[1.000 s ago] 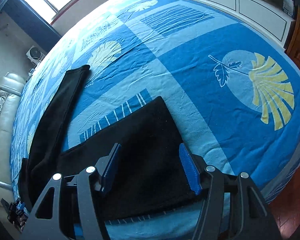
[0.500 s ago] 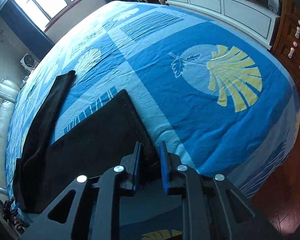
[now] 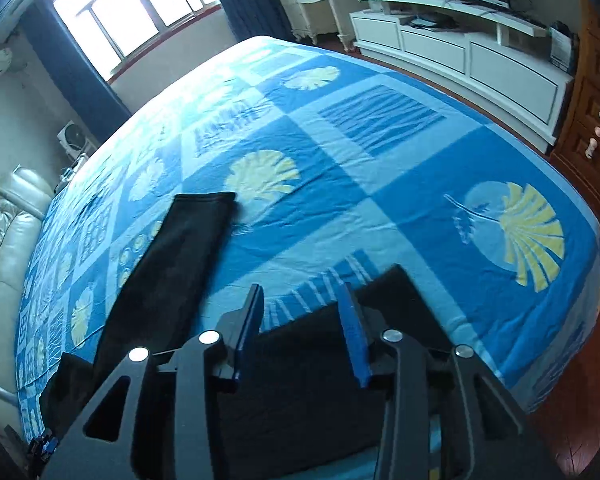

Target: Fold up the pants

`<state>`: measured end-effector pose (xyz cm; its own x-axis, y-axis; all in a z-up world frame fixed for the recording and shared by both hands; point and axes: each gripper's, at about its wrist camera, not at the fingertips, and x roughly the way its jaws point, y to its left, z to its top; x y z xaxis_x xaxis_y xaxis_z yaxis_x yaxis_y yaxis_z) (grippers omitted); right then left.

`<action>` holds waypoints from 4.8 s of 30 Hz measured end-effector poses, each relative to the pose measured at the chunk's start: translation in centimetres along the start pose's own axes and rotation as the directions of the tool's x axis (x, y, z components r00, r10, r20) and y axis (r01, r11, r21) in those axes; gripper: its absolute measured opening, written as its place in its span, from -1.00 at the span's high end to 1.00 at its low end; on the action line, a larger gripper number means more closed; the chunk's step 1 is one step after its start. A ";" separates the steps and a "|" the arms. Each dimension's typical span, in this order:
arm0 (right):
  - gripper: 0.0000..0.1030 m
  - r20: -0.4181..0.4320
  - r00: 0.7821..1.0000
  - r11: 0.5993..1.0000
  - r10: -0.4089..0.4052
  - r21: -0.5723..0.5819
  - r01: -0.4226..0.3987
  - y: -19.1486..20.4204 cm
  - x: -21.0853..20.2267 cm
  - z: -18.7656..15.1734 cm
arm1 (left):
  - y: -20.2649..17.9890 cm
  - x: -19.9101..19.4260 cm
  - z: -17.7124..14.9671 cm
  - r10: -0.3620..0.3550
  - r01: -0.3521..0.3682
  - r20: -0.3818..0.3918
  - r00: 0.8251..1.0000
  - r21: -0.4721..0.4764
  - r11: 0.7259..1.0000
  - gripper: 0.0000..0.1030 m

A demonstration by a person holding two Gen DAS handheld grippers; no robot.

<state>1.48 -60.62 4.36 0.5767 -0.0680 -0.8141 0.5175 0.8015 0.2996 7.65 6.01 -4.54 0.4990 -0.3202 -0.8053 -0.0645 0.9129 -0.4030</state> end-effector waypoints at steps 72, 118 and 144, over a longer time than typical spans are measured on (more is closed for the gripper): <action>0.89 0.167 0.976 0.922 0.137 0.339 -0.187 -14.4 -1.7 -7.4 | -1.3 1.9 -0.8 0.065 -0.066 0.015 0.998 0.068 0.996 -0.79; -0.21 -0.057 0.949 0.888 0.310 0.373 -0.268 -21.8 0.6 -5.3 | -1.5 -3.0 0.4 0.061 -0.103 0.195 0.979 0.218 0.970 -0.92; 0.56 -0.220 0.965 0.990 0.140 0.036 -0.136 -10.4 -3.4 -3.5 | 2.2 0.3 -0.1 0.072 -0.083 0.061 0.996 0.210 0.974 -0.93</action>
<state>-8.10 -66.60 2.31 0.4904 0.1773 -0.8533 0.4571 0.7812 0.4251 7.53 7.85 -5.70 0.5450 -0.2378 -0.8040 0.0771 0.9691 -0.2344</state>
